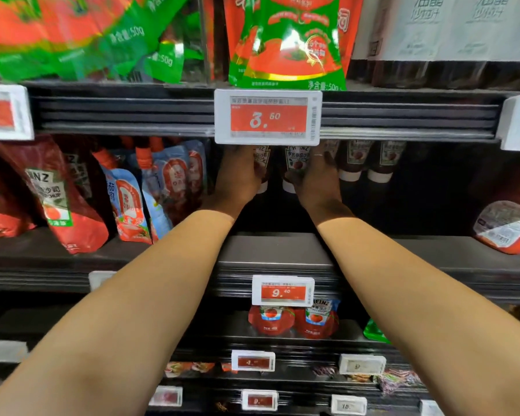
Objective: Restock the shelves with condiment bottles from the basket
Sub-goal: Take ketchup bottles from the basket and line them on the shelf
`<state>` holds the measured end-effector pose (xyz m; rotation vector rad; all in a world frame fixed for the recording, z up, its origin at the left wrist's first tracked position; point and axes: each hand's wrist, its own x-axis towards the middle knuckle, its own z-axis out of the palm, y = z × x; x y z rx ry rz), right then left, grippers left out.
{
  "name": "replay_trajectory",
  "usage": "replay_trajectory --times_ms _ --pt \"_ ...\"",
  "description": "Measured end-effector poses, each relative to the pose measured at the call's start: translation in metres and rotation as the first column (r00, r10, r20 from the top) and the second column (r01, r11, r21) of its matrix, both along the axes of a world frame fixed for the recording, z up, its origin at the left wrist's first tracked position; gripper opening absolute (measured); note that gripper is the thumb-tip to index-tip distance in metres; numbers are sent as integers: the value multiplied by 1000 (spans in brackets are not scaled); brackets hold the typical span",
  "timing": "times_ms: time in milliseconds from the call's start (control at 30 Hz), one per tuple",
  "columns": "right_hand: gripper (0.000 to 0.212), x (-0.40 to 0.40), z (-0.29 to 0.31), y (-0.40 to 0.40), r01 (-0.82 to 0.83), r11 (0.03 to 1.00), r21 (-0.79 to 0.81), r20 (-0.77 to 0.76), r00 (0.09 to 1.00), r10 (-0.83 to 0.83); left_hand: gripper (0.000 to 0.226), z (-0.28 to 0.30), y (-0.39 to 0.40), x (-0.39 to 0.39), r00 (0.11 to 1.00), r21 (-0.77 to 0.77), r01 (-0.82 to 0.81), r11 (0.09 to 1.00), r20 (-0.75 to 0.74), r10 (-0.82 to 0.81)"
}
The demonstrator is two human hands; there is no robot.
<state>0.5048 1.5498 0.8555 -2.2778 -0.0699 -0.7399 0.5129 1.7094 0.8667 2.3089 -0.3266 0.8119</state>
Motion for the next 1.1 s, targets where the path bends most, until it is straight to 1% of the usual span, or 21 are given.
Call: replay_trajectory --times_ms 67,100,133,200,300,533,800,867,1000,1100 --pt "80 4 -3 -4 -32 999 36 -6 999 32 77 -7 2 2 999 -154 -39 987 -29 35" --pt "84 6 -4 -7 -44 998 51 -14 999 44 81 -9 4 3 998 -199 -56 978 -51 47" --pt "89 7 -5 -9 -54 997 62 -17 998 55 82 -11 6 5 996 -207 -65 976 -70 52" --pt "96 10 -7 -9 -58 996 72 -6 998 58 78 -14 8 8 994 -163 -63 985 -95 48" --pt "100 13 -10 -6 -45 995 87 13 999 44 73 -17 8 10 992 -133 -75 988 -114 60" --pt "97 16 -13 -3 -61 995 80 59 997 57 67 -16 7 10 993 -157 -38 987 -120 19" --pt "95 19 -14 -8 -67 991 117 38 997 63 66 -17 8 14 983 -184 -11 983 -182 -24" --pt "94 21 -15 -10 -78 987 142 22 997 75 66 -17 8 15 980 -196 -12 980 -197 -28" --pt "98 16 -12 -10 -78 981 178 -18 996 82 72 -17 7 10 978 -226 -31 974 -207 -17" --pt "92 2 -9 -10 -38 975 221 -9 999 41 74 -16 10 1 973 -259 -76 963 -228 16"
